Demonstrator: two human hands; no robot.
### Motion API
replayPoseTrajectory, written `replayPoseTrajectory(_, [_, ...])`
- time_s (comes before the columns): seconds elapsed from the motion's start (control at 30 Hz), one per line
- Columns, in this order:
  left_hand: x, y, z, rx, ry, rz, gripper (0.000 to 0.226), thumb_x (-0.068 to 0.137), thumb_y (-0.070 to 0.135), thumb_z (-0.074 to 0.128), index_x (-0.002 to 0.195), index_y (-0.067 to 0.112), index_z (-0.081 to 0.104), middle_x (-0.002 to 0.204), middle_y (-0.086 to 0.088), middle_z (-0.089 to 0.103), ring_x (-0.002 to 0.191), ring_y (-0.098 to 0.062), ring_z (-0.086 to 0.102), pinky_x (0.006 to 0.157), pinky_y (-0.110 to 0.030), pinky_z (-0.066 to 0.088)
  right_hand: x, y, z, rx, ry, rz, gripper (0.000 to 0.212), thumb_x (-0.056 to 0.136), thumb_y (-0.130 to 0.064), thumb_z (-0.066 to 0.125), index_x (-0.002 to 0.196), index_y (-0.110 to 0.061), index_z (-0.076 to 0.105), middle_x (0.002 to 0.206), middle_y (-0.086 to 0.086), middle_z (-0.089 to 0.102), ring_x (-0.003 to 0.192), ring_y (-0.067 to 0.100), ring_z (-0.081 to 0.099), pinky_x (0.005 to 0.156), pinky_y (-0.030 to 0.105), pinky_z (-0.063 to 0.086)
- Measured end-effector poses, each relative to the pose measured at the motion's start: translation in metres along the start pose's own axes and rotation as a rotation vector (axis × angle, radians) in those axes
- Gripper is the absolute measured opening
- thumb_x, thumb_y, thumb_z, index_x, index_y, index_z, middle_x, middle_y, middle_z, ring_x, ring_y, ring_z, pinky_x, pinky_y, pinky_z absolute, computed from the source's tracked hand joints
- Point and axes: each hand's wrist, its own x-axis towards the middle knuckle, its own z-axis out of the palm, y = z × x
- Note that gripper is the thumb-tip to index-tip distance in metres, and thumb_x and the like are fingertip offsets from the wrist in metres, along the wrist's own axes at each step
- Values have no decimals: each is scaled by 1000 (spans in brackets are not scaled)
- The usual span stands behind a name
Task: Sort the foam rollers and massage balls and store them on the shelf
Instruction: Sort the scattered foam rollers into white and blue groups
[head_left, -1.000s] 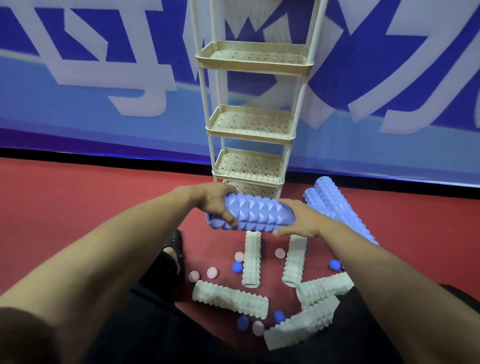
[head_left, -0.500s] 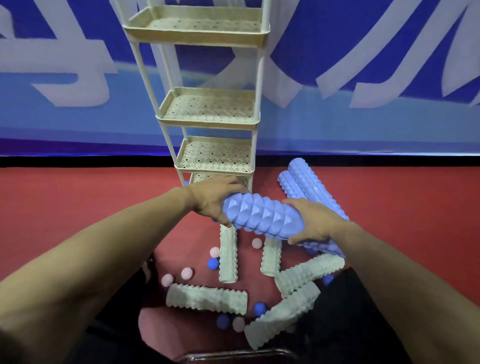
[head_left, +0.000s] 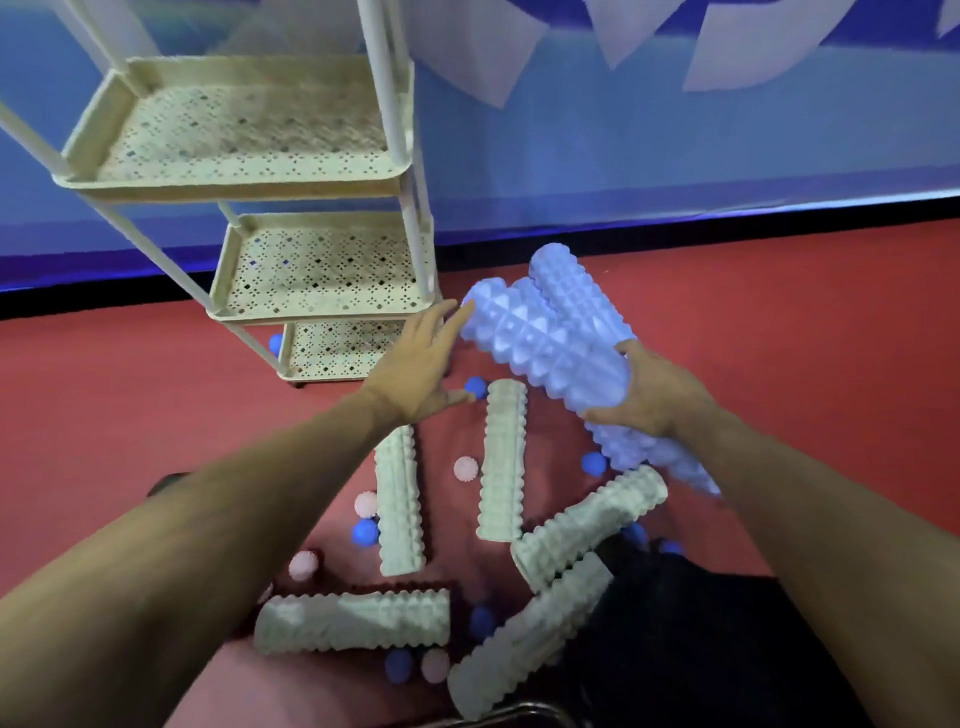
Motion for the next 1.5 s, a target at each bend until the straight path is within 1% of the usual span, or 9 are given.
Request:
replayPoseTrajectory(0.17, [19,20,104,-94,-304,-63,59,85,52,71,133,21,56,135,-2,54,122,-27,51,100,-43,46,47,29,29,195,32,187,104,69,-69,76,146,-13,35,136,8,58,119,30,59,93,40,48])
replayPoseTrajectory(0.3, [30,60,182,-274,-492,-121,30,93,41,64,111,17,67,109,-3,65,104,-26,62,90,-35,49,69,37,47,278,29,252,92,68,-71,76,132,-14,44,110,0,59,99,27,61,76,32,40])
replayPoseTrajectory(0.43, [45,92,256,-403,-482,-180,24,89,35,56,77,15,54,87,-13,65,85,-34,61,73,-42,49,77,59,60,413,16,282,83,65,-69,80,126,-19,54,95,-14,58,87,13,58,70,25,38])
replayPoseTrajectory(0.63, [64,68,427,-551,-448,-409,19,82,45,65,79,30,53,81,2,63,83,-31,66,70,-44,54,96,103,60,511,16,309,91,50,-77,78,124,-29,53,114,-16,62,105,13,63,95,37,51])
replayPoseTrajectory(0.93, [78,98,362,-583,-432,-385,20,84,24,70,101,18,59,101,-6,62,93,-26,58,80,-36,45,105,126,56,364,-30,262,96,66,-66,79,143,-22,43,135,-1,59,121,25,58,100,44,48])
replayPoseTrajectory(1.07, [58,72,316,-549,-315,-388,35,79,41,78,105,23,63,100,5,62,90,-12,57,84,-30,48,110,115,52,350,-43,244,96,62,-68,78,138,-20,46,127,0,63,113,26,62,95,41,50])
replayPoseTrajectory(1.2, [21,31,260,-525,-26,-709,32,87,39,74,111,20,63,101,2,63,86,-14,59,80,-29,47,113,90,50,264,-60,200,105,47,-82,67,132,-26,44,112,-3,62,101,26,63,88,42,53])
replayPoseTrajectory(1.3, [-6,-6,242,-364,54,-932,38,92,43,65,114,12,59,109,-8,57,95,-27,58,85,-38,47,113,74,53,252,-75,176,94,61,-74,76,132,-22,43,105,-3,60,93,23,59,79,37,48])
replayPoseTrajectory(1.5, [-28,-46,242,-220,-331,-1027,39,94,27,62,126,6,55,124,-20,53,111,-41,57,95,-43,45,109,57,72,327,-37,276,78,68,-67,77,119,-17,46,95,-5,58,85,22,57,74,35,42])
